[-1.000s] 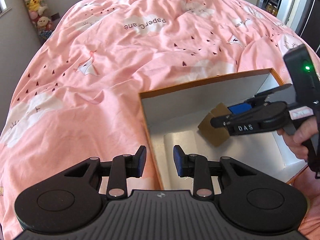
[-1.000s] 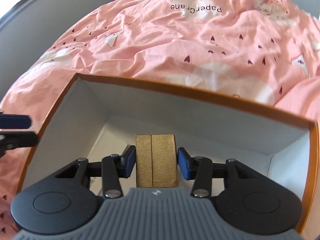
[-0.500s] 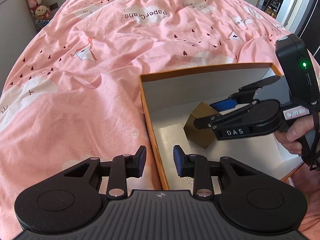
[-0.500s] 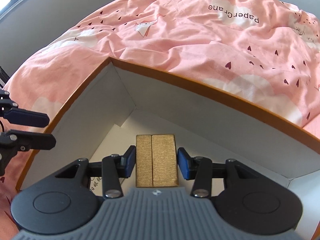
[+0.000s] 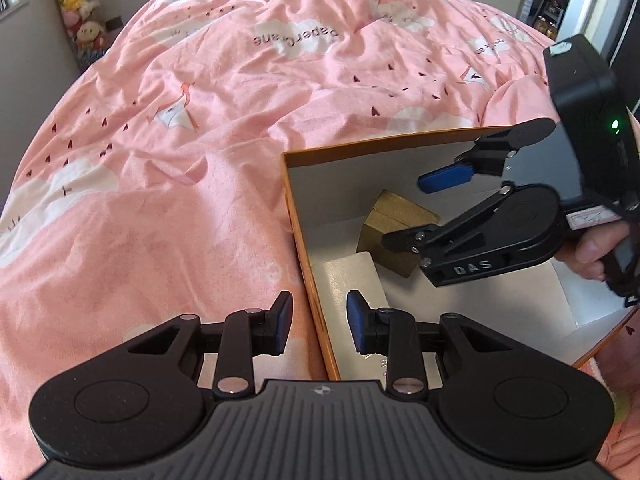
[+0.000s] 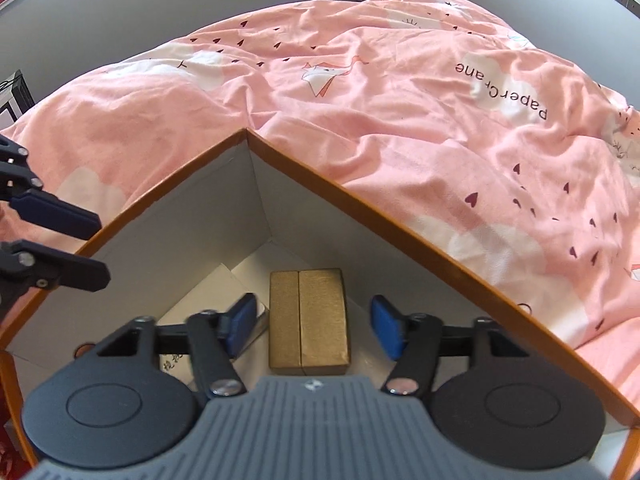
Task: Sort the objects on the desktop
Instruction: 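Open the left tool releasing the white box while the right tool sets the gold cube in the box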
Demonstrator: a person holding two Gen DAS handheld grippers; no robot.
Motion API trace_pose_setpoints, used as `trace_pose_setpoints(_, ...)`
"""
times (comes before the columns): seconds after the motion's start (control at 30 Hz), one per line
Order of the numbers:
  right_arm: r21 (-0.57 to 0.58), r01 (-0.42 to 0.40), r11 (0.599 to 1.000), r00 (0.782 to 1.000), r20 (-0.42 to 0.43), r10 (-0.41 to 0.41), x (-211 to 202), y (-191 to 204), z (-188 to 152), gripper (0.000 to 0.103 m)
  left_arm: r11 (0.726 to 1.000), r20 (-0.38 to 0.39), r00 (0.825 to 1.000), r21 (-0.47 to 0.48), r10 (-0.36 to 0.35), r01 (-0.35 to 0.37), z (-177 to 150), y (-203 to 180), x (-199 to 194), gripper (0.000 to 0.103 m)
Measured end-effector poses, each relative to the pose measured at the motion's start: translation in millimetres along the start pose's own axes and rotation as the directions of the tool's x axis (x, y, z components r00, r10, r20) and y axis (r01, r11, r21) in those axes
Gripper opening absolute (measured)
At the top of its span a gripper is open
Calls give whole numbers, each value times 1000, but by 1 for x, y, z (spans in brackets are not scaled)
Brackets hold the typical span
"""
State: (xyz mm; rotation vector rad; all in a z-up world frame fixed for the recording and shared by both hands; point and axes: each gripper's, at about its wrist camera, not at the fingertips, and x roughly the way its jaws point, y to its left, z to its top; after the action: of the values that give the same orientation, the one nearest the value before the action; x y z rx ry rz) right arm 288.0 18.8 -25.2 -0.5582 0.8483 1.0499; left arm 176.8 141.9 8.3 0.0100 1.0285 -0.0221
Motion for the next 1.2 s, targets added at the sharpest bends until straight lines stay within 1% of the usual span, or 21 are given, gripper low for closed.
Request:
trace_pose_setpoints(0.03,12,1,1000,1000,-19,-1,-3,-1,-1,72,1000,3,1000,7,1,-1,0,-1,0,37)
trace_pose_setpoints(0.1,44,-31,999,998,-60,33,-6,-4,-6,72,1000,-9,1000,-7,9,-10,1,-1,2,41)
trace_pose_setpoints(0.13,61,-40,997,995,-88,45,-5,-5,-8,68,1000,-8,1000,-14,11,-11,1,-1,3,44)
trace_pose_setpoints(0.17,76,-41,996,992,-113,49,-2,-5,-11,64,1000,-8,1000,-17,12,-12,1,-1,4,45)
trace_pose_setpoints(0.23,77,-37,996,989,-139,47,5,-5,-16,39,999,-14,1000,-31,12,-13,1,0,5,45)
trace_pose_setpoints(0.27,77,-27,997,989,-141,38,9,-5,-19,35,999,-15,1000,-38,10,-11,1,1,6,45)
trace_pose_setpoints(0.33,84,-7,996,990,-142,19,17,-8,-21,19,999,-21,1000,-46,4,-5,1,2,6,45)
trace_pose_setpoints(0.4,80,21,997,992,-129,-11,22,-10,-22,14,999,-27,1000,-49,-7,6,0,2,5,45)
trace_pose_setpoints(0.43,75,31,997,992,-124,-22,23,-10,-22,12,999,-30,999,-49,-10,9,0,2,5,45)
trace_pose_setpoints(0.5,79,13,997,993,-116,-4,25,-10,-20,9,999,-46,999,-46,-8,6,0,2,6,45)
trace_pose_setpoints(0.57,71,8,997,994,-105,0,26,-7,-18,9,999,-58,998,-45,-3,0,1,2,8,45)
trace_pose_setpoints(0.7,54,46,998,994,-100,-40,29,-4,-10,8,999,-72,997,-49,-12,8,1,3,10,45)
trace_pose_setpoints(0.8,50,81,995,995,-65,-77,30,-7,-4,8,999,-80,997,-47,-8,4,2,2,12,45)
trace_pose_setpoints(1.03,57,-5,998,999,-48,8,38,4,8,8,998,-89,996,-61,-16,10,3,4,13,45)
trace_pose_setpoints(1.13,57,-20,998,999,-30,21,40,11,10,5,998,-92,996,-65,-19,13,3,5,13,45)
trace_pose_setpoints(1.2,60,-17,998,999,-35,20,40,12,11,5,998,-90,996,-65,-19,14,3,5,13,45)
